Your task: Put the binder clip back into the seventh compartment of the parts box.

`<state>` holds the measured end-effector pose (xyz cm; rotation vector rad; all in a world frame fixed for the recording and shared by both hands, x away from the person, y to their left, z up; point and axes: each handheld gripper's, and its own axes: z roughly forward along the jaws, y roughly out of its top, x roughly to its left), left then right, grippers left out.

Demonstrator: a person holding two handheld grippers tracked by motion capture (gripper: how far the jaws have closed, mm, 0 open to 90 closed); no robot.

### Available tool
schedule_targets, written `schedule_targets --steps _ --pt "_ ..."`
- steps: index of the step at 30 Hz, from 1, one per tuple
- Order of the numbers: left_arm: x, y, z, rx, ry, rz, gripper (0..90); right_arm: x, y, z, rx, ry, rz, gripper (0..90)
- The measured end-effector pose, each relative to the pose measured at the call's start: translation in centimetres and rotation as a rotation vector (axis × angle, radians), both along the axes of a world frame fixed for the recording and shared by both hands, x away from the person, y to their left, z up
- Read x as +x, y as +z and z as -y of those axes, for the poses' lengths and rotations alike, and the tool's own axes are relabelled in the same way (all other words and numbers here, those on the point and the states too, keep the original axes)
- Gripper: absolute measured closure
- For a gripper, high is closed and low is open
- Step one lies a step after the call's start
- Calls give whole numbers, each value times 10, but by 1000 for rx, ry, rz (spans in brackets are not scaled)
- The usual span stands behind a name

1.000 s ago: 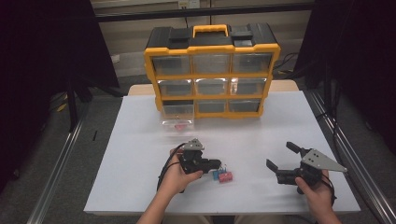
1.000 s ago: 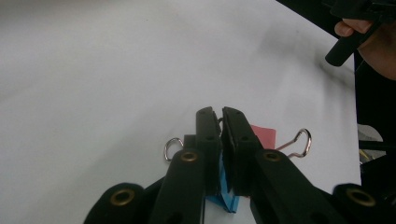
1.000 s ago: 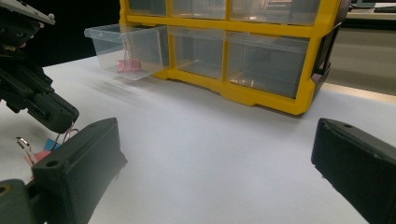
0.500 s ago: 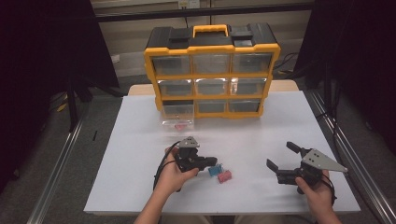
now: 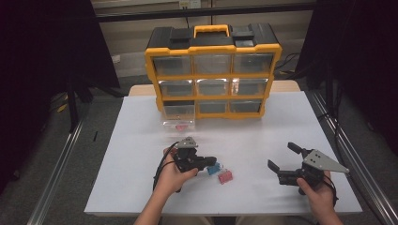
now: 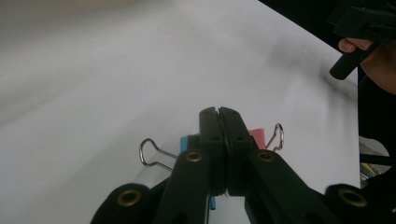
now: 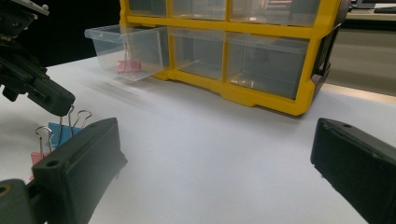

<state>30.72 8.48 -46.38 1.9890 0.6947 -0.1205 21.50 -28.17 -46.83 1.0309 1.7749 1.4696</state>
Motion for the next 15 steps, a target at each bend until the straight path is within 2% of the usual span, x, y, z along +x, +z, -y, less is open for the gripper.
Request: schedule_targets --steps 3,10,15 --pt "0 0 0 9 -15 -5 889 0 0 0 0 2 -2 16" --pt "0 -3 -1 -8 -10 -21 885 0 0 0 1 4 -2 16" --pt "0 -6 0 16 -12 -27 877 0 0 0 1 2 2 17"
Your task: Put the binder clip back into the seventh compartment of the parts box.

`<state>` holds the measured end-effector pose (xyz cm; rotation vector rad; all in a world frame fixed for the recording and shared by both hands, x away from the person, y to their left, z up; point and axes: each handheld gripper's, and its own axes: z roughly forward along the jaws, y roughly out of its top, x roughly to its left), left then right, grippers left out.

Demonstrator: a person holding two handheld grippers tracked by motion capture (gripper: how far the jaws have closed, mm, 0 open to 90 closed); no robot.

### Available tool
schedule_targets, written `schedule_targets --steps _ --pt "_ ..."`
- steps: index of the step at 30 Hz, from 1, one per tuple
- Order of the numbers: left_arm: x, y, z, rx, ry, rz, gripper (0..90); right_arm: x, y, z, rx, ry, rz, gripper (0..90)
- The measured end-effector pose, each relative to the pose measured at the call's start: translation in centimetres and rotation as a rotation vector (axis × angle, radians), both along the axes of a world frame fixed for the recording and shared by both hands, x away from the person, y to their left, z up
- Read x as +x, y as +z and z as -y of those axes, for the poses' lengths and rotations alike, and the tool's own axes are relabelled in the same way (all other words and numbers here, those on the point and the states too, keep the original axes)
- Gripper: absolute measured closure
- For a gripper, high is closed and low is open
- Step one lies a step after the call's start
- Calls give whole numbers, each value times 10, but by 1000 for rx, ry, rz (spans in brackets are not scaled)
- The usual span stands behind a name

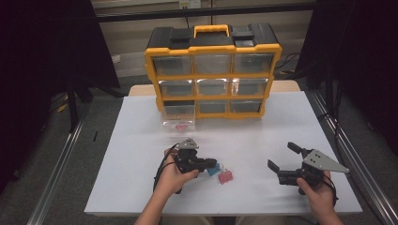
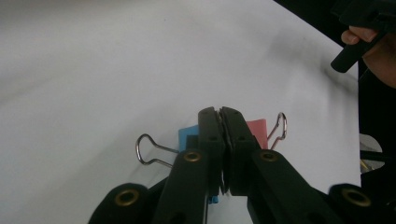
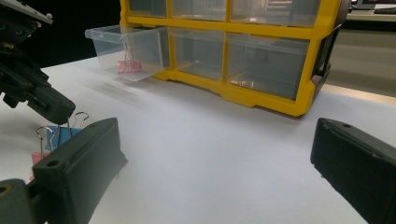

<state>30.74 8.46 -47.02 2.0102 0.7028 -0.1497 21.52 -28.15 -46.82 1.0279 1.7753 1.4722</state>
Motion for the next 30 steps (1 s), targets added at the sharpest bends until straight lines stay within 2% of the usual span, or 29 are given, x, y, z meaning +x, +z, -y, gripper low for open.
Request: schedule_targets --steps 6,8,11,12,17,18,23,30 --pt "0 -2 1 20 1 5 886 0 0 0 -2 -2 1 17" --pt "0 -2 1 15 4 3 890 0 0 0 -1 -1 1 17" --pt "0 -2 0 28 6 -10 894 0 0 0 0 0 1 17" --pt "0 -3 0 17 8 -14 895 0 0 0 -2 -1 1 17" --pt "1 -1 1 22 6 -26 895 0 0 1 -3 -2 3 17" --pt "1 0 0 33 11 -26 895 0 0 1 0 0 1 17" --pt "2 6 -1 6 20 -32 895 0 0 1 0 0 1 17" --pt "5 13 -8 -2 45 -38 895 0 0 2 2 -4 0 17"
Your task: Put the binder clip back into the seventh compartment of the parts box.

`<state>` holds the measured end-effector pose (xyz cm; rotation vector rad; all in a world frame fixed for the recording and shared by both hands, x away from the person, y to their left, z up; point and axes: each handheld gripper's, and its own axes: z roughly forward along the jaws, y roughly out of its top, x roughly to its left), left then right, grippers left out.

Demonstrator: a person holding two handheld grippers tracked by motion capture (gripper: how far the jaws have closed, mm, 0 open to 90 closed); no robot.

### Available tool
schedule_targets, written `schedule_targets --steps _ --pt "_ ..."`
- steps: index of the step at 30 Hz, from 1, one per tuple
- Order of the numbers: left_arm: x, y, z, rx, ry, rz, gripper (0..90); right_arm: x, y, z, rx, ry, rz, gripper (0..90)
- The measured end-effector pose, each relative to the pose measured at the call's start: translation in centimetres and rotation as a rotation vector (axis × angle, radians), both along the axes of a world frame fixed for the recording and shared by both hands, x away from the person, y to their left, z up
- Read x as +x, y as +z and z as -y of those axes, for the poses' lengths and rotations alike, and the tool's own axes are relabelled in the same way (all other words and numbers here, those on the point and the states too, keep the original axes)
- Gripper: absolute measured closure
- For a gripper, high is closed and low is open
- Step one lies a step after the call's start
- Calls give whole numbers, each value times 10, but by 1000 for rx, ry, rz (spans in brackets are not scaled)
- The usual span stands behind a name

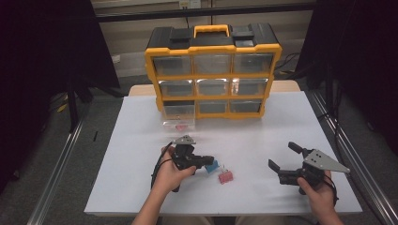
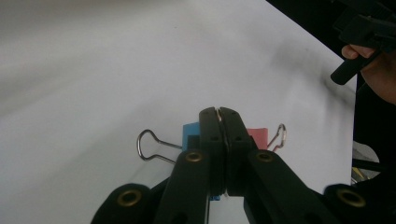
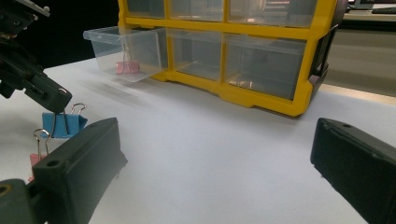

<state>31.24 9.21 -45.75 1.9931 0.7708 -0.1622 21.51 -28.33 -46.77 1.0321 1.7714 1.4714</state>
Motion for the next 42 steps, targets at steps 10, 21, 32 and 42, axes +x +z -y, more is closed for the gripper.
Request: schedule_targets --steps 10,21,32,42 --pt "5 8 -3 -13 10 1 896 0 0 0 4 -8 -1 16" --pt "14 26 -6 11 20 13 896 0 0 1 3 -3 3 16" --pt "23 37 -7 13 41 18 895 0 0 2 10 -8 -1 13" --pt "30 45 -9 27 44 26 895 1 0 1 11 -8 -1 11"
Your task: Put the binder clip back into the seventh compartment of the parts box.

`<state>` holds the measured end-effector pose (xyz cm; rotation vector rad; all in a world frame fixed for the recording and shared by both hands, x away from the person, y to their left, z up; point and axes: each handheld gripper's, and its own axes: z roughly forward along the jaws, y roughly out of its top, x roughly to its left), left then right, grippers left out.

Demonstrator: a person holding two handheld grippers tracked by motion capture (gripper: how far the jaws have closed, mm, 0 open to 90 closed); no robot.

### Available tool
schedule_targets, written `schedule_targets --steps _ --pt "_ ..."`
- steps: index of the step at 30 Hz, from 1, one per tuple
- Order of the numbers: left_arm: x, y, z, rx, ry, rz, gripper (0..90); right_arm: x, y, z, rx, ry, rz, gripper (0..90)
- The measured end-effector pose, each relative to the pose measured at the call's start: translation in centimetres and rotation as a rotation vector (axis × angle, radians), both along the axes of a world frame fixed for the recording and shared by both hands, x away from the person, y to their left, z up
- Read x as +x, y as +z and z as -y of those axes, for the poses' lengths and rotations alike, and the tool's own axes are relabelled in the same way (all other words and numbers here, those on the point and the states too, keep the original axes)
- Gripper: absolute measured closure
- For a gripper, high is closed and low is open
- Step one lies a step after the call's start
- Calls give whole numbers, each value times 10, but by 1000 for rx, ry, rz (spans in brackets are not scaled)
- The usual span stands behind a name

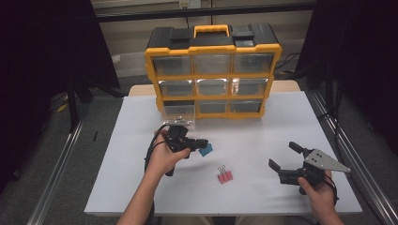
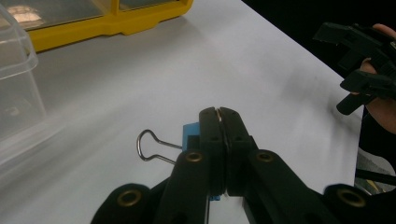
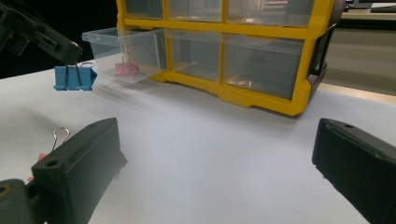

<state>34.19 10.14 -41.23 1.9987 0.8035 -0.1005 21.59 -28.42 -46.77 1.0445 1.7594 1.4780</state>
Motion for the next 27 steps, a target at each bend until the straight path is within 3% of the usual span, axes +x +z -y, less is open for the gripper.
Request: schedule_targets --steps 5,8,18,27 --pt "2 2 -1 -14 9 5 895 0 0 0 0 0 1 6" --pt "4 4 -2 6 8 6 895 0 0 0 1 0 1 6" --pt "9 7 -2 -10 27 5 895 0 0 0 2 -4 1 5" --pt "14 12 -4 3 35 4 894 -1 0 0 4 -1 3 5"
